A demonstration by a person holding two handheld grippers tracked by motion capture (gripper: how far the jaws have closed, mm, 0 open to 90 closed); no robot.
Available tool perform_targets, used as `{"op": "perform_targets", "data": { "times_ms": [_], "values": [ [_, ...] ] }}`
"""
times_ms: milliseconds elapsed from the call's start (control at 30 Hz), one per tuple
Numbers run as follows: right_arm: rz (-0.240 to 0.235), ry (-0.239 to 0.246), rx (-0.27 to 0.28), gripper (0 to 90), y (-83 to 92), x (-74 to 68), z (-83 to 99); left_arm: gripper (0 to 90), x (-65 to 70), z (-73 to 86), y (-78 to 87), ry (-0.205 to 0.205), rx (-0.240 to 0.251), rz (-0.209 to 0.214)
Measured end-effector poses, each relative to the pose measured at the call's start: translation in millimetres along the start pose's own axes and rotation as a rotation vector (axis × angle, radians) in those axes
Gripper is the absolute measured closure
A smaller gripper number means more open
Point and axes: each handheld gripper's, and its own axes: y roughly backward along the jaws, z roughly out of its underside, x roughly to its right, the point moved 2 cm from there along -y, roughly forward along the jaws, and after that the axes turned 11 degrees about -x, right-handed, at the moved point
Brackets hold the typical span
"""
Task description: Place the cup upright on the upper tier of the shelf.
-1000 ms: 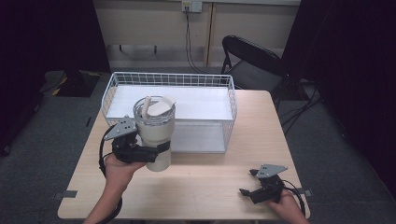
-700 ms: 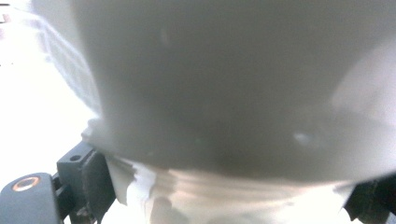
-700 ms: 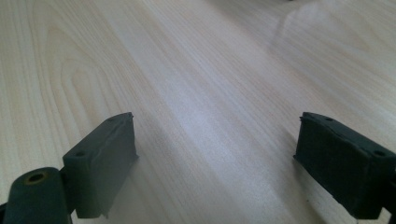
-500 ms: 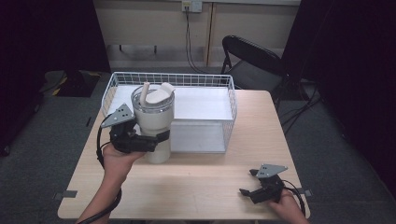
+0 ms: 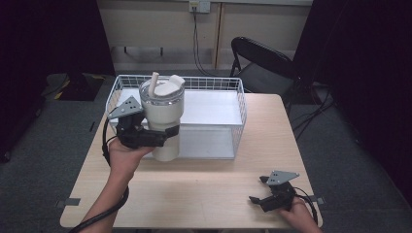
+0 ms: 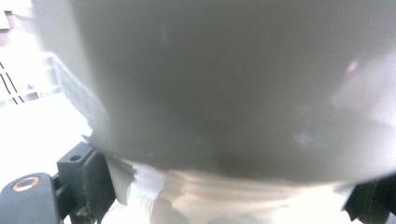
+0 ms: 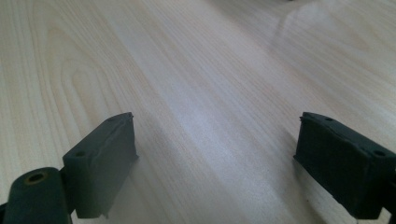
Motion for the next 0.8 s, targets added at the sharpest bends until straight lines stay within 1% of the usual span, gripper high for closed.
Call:
{"op": "perform_targets", "data": {
  "times_ms": [67, 300, 433, 500, 800],
  "values": [
    [0.0, 0.0, 0.0, 11.7, 0.0, 0.0, 0.0, 9.3, -0.6, -3.5, 0.3, 0.003, 0.004, 0.005],
    [0.0, 0.0, 0.0, 11.7, 0.0, 0.0, 0.0, 9.3, -1.9, -14.2, -0.1, -0.007, -0.008, -0.007],
    [0.0, 0.0, 0.0, 11.7, 0.0, 0.0, 0.0, 9.3, -2.7, -18.9, -0.6, -0.001, -0.009, -0.006],
    [0.0, 0.0, 0.0, 11.7, 0.0, 0.0, 0.0, 9.3, -3.6, -21.3, -1.4, 0.003, -0.015, 0.003],
    [0.0, -0.001, 0.001, 11.7, 0.0, 0.0, 0.0, 9.3, -5.7, -30.7, -2.8, 0.008, -0.016, -0.007]
  ]
}}
